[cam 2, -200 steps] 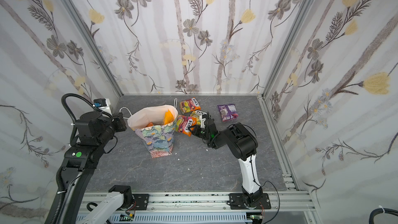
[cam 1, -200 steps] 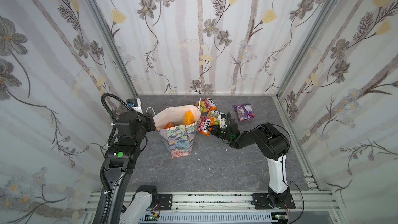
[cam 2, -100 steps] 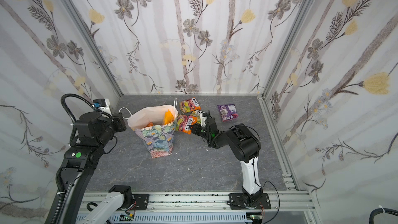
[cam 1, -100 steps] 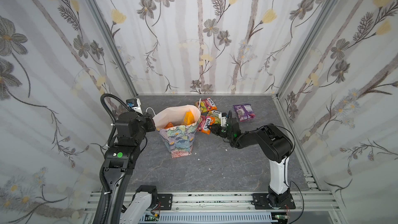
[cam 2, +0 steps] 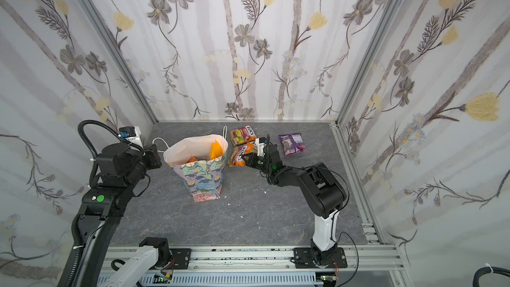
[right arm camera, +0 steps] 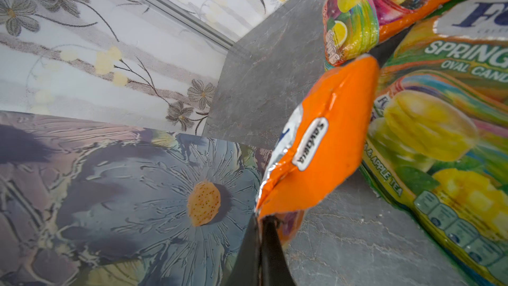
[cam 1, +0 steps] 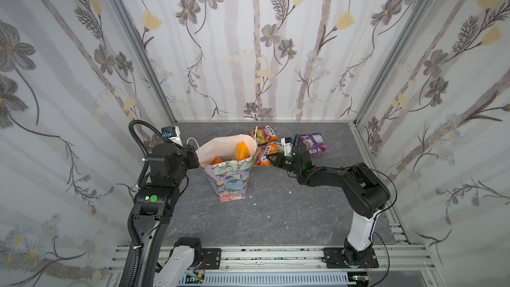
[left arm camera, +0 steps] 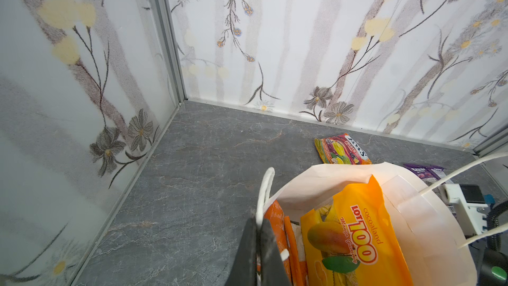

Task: Place the snacks into the paper bag
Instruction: Pick up the snack from the top-center of the table.

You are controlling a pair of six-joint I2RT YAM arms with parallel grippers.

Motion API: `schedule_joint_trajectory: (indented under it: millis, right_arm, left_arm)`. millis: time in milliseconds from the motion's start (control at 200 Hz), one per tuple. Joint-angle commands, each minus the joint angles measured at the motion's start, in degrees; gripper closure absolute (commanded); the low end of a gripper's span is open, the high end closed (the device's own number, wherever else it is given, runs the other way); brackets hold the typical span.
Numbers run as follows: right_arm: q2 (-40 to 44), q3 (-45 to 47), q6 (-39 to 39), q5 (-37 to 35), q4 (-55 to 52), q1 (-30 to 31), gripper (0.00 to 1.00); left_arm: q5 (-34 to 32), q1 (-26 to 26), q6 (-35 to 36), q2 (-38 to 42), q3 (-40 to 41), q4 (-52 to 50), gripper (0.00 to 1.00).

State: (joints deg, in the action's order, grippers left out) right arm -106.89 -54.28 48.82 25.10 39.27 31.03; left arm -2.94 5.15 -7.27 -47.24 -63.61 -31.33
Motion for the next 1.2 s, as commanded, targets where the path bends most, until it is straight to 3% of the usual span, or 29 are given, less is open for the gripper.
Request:
schedule_joint_trajectory:
  millis: [0, 160, 884, 1194]
  right_arm:
    - [2.9, -2.7, -4.3, -1.1, -5.7, 0.6, 1.0]
    - [6.8, -5.6, -8.9, -3.9, -13.8, 1.5, 1.0]
    - [14.1, -10.6, -16.0, -6.0, -22.2, 2.0, 1.0]
    - [15.1, -17.8, -20.2, -7.8, -27.9, 2.1, 1.0]
  left_arm:
    - [-0.5, 0.0, 0.6, 0.0, -0.2, 0.9, 0.98]
    - [-0.3, 0.0, 0.5, -0.2, -0.2, 1.0, 0.98]
    - [0.0, -0.1, 0.4, 0.0, -0.4, 1.0, 0.98]
    - [0.0, 0.0, 0.4, 0.5, -0.2, 1.0, 0.98]
